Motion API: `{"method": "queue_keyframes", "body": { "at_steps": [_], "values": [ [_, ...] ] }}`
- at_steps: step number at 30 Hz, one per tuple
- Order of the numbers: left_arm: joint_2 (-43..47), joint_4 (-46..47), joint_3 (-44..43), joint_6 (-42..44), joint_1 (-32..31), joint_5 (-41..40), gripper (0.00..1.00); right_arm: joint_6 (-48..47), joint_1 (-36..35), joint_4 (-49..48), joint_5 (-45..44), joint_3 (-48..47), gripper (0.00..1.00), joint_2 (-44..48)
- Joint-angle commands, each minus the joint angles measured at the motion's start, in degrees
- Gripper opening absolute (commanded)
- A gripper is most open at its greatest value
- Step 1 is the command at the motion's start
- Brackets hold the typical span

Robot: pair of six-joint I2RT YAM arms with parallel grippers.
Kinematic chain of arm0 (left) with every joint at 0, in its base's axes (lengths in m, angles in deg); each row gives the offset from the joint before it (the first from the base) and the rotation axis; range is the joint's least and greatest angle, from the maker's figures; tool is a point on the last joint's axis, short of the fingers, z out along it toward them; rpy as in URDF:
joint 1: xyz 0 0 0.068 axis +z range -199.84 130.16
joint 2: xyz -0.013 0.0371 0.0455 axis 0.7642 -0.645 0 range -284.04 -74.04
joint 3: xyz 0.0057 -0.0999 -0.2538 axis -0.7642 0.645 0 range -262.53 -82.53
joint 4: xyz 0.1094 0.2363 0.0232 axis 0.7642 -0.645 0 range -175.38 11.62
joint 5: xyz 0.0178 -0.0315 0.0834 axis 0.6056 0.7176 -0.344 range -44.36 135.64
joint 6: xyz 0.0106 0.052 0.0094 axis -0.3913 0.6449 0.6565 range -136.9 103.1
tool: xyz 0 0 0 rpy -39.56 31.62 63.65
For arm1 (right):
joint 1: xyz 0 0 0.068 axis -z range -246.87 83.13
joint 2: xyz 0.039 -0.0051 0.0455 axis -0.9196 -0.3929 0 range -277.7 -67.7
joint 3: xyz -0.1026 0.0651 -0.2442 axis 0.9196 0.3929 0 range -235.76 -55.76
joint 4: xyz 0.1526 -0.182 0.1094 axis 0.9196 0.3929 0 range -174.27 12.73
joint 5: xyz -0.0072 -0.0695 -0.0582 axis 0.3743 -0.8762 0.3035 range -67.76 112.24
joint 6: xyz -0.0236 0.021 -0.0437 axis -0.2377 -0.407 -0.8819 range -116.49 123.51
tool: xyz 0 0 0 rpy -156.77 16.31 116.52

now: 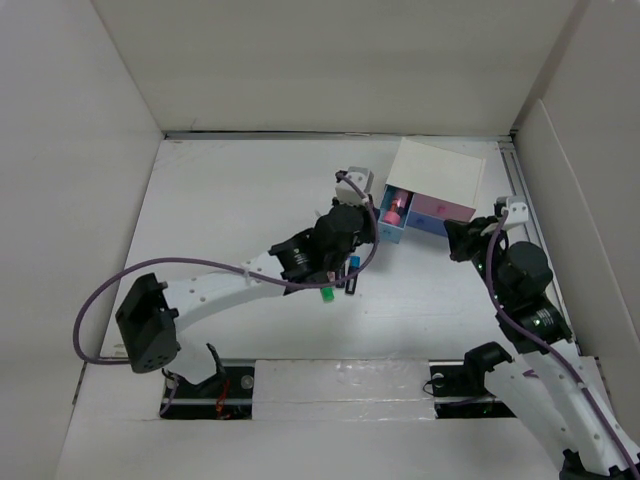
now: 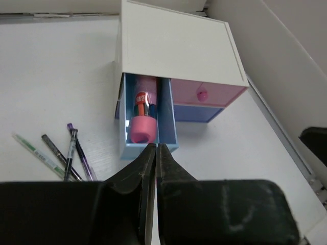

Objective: Organize the desk

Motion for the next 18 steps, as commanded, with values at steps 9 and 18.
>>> {"method": "queue_keyframes", "body": {
  "at_steps": [9, 18],
  "values": [
    [-2.4, 5.69, 12.39, -10.47, -0.54, 10.65, 0.0, -0.01, -0.52, -1.12, 1.72, -1.4, 0.0, -1.2],
    [-14.18, 7.71, 3.33, -7.22, 1.4, 11.44, 0.0, 0.16, -0.52, -0.24, 1.28, -1.31, 0.0, -0.85]
  ]
}}
